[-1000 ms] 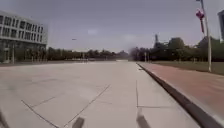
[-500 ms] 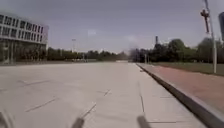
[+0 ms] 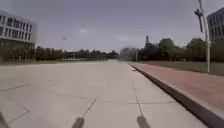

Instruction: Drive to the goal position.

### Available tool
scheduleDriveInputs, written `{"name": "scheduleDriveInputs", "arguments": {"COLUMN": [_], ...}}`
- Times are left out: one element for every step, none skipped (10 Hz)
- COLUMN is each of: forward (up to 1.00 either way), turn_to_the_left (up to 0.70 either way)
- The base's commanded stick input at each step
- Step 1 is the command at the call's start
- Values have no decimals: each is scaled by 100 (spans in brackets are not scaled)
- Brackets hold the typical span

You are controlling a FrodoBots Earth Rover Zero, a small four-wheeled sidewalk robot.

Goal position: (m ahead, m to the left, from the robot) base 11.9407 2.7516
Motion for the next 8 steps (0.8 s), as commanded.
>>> {"name": "scheduleDriveInputs", "arguments": {"forward": [70, 70, 70, 70, 70, 70, 70, 70], "turn_to_the_left": [0, 0, 0, 0, 0, 0, 0, 8]}}
